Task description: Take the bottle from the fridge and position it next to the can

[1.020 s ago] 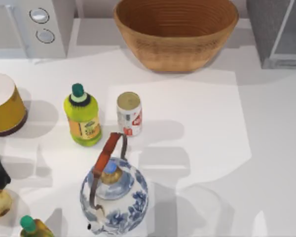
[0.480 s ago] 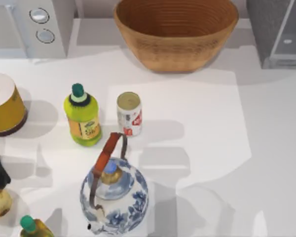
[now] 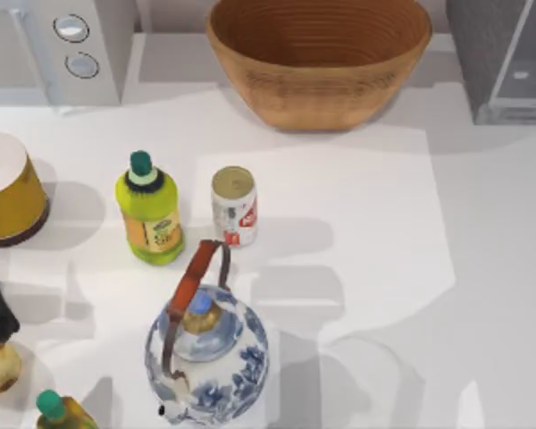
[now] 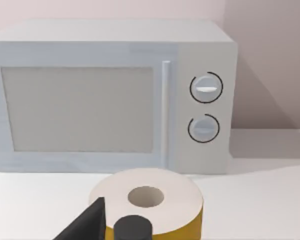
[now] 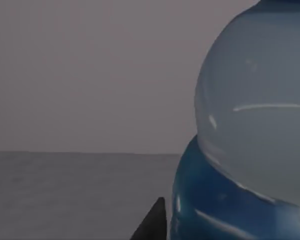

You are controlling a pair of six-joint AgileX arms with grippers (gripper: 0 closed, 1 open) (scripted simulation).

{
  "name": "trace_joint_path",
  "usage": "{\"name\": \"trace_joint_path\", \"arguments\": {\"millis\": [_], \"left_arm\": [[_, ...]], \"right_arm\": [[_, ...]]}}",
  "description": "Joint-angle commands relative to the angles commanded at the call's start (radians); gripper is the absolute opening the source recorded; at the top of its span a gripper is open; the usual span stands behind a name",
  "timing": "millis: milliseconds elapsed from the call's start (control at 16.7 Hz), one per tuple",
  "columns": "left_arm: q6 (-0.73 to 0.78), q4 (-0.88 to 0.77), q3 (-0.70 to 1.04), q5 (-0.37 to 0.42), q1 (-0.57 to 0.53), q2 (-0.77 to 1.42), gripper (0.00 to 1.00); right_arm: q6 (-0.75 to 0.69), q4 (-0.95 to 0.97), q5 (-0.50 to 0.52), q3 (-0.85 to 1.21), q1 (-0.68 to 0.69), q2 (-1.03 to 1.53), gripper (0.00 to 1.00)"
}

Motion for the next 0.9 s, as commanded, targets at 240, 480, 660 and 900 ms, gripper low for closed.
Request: {"name": "trace_joint_path", "arguments": {"millis": [240, 480, 660, 900], "left_arm": [[0.000, 0.000, 0.000, 0.000, 0.000, 0.000, 1.00], [0.000, 0.000, 0.000, 0.000, 0.000, 0.000, 1.00], [0.000, 0.000, 0.000, 0.000, 0.000, 0.000, 1.00], [0.000, 0.000, 0.000, 0.000, 0.000, 0.000, 1.00]], "right_arm": [[0.000, 0.000, 0.000, 0.000, 0.000, 0.000, 0.00], [0.001, -0.004, 0.000, 0.000, -0.003, -0.005, 0.00], [0.002, -0.063, 0.000, 0.010, -0.004, -0.054, 0.00], [0.003, -0.146, -0.002, 0.026, -0.003, -0.122, 0.00]]}}
